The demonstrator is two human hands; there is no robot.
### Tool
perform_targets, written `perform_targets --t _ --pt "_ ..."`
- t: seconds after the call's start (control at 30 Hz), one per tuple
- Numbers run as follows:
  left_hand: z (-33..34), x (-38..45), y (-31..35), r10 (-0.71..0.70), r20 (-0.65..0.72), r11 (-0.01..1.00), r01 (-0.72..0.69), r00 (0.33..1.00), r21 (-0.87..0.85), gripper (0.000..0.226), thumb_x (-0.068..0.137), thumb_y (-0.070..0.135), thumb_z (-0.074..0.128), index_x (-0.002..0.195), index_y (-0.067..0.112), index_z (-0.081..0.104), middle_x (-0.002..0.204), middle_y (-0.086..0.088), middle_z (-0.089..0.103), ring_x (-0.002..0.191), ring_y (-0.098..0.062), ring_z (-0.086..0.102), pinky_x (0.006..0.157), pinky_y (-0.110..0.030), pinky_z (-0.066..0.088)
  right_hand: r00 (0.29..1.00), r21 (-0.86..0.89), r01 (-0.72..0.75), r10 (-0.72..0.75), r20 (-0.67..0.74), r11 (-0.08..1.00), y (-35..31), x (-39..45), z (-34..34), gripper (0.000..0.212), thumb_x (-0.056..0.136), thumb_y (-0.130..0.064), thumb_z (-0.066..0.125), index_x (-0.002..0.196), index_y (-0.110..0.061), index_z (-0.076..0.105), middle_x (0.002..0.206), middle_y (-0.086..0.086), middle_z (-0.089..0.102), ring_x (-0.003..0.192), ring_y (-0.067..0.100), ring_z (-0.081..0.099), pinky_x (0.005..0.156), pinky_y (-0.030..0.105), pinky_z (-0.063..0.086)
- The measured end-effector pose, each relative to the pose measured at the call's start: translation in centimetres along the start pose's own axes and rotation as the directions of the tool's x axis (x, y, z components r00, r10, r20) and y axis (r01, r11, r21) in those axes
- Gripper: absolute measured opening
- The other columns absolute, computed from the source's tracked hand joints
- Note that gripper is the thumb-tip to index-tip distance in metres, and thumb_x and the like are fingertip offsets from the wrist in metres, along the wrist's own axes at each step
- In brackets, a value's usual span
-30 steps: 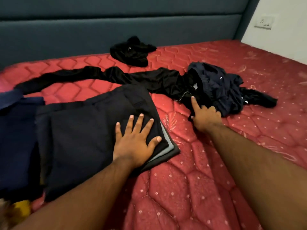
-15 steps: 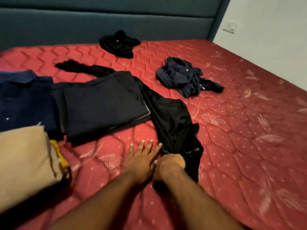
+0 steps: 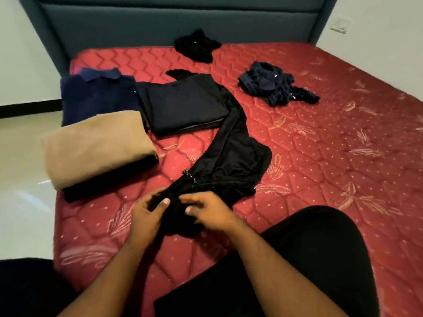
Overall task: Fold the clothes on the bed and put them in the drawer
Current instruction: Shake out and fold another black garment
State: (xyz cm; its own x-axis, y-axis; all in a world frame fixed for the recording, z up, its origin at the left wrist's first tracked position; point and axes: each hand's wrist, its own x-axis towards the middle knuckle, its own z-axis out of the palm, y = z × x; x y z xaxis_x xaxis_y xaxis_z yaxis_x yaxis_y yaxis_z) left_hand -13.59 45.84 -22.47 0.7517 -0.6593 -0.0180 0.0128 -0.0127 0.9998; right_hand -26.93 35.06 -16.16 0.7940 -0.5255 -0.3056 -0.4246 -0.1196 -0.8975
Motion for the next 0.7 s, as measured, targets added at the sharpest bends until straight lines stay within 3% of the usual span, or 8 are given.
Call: perform_targets --t 0.07,0.1,0.17,0.27,0.37,0.47,0.57,0.7 --pt "-1.2 0.1 0.3 0.046 -0.125 0.992 -0.03 0.991 0.121 0.029 0.084 -0.004 0.068 0.102 0.018 0.067 0.093 0.009 0.072 0.097 -0.023 0.066 0.083 -0.012 0.048 0.919 -0.253 0.071 -0.162 -0.359 0.965 1.6 0.1 -2.9 0.032 0.084 0.0 0.062 0.113 -0.01 0.07 0.112 0.006 0.069 0.089 0.01 0.065 0.092 0.04 0.051" --pt "-2.2 -0.1 0.4 0.069 -0.206 0.978 -0.026 0.976 0.208 0.03 0.085 -0.004 0.067 0.108 0.016 0.067 0.1 0.001 0.07 0.103 -0.029 0.064 0.086 -0.017 0.048 0.873 -0.405 0.042 -0.231 -0.43 0.913 2.4 0.1 -4.5 0.033 0.08 0.001 0.063 0.108 -0.014 0.072 0.111 0.005 0.068 0.092 0.015 0.064 0.094 0.039 0.049" --pt "-3.8 -0.3 0.4 0.257 -0.298 0.838 -0.058 0.919 0.542 0.033 0.086 0.003 0.067 0.117 0.013 0.065 0.116 -0.01 0.062 0.111 -0.034 0.057 0.096 -0.035 0.044 0.906 -0.658 -0.12 -0.188 -0.378 0.743 3.9 0.3 -7.0 0.048 0.076 0.0 0.06 0.117 -0.023 0.066 0.127 0.001 0.057 0.112 0.028 0.054 0.1 0.037 0.043" --pt "-3.8 -0.8 1.6 0.579 0.092 0.506 -0.445 0.81 0.739 0.029 0.089 0.026 0.06 0.114 0.015 0.067 0.115 -0.006 0.064 0.106 -0.028 0.057 0.093 -0.044 0.044 0.962 -0.691 -0.185 -0.014 -0.272 0.699 4.9 0.6 -6.3 0.054 0.077 -0.009 0.062 0.128 -0.027 0.058 0.135 0.001 0.05 0.119 0.031 0.05 0.103 0.039 0.041" --pt "-2.0 -2.2 1.6 0.383 0.527 0.348 -0.647 0.759 0.679 0.048 0.09 0.051 0.049 0.121 0.017 0.065 0.114 -0.001 0.067 0.1 -0.025 0.064 0.084 -0.04 0.052 0.953 -0.682 -0.16 -0.069 -0.296 0.714 5.1 0.6 -4.3 0.051 0.08 -0.016 0.066 0.128 -0.025 0.052 0.129 0.001 0.053 0.115 0.03 0.051 0.099 0.038 0.041" --pt "-2.3 -3.0 0.3 -0.01 0.457 0.29 -0.435 0.889 0.853 0.066 0.088 0.057 0.052 0.144 0.023 0.045 0.138 0.0 0.05 0.121 -0.022 0.054 0.096 -0.039 0.042 0.924 -0.763 -0.29 -0.039 -0.381 0.577 5.0 -0.1 -4.3 0.049 0.09 -0.018 0.054 0.135 -0.032 0.042 0.131 -0.001 0.049 0.118 0.028 0.046 0.098 0.044 0.037" --pt "-3.1 -2.6 0.9 0.029 0.416 0.268 -0.408 0.909 0.873 0.04 0.093 0.048 0.054 0.125 0.024 0.061 0.122 0.001 0.058 0.114 -0.022 0.056 0.09 -0.037 0.038 0.922 -0.791 -0.332 -0.003 -0.388 0.514 4.6 -0.8 -4.8 0.04 0.091 -0.022 0.051 0.131 -0.029 0.047 0.129 0.001 0.047 0.12 0.028 0.044 0.097 0.044 0.036" --pt "-5.6 -1.5 3.4 0.044 0.407 0.149 -0.409 0.912 0.9 0.03 0.092 0.044 0.058 0.097 0.016 0.068 0.102 -0.004 0.068 0.101 -0.027 0.063 0.082 -0.037 0.044 0.881 -0.533 -0.264 -0.024 -0.472 0.804 4.5 -1.0 -5.7 0.034 0.083 -0.004 0.051 0.113 -0.018 0.056 0.116 0.012 0.053 0.105 0.034 0.055 0.089 0.04 0.046"
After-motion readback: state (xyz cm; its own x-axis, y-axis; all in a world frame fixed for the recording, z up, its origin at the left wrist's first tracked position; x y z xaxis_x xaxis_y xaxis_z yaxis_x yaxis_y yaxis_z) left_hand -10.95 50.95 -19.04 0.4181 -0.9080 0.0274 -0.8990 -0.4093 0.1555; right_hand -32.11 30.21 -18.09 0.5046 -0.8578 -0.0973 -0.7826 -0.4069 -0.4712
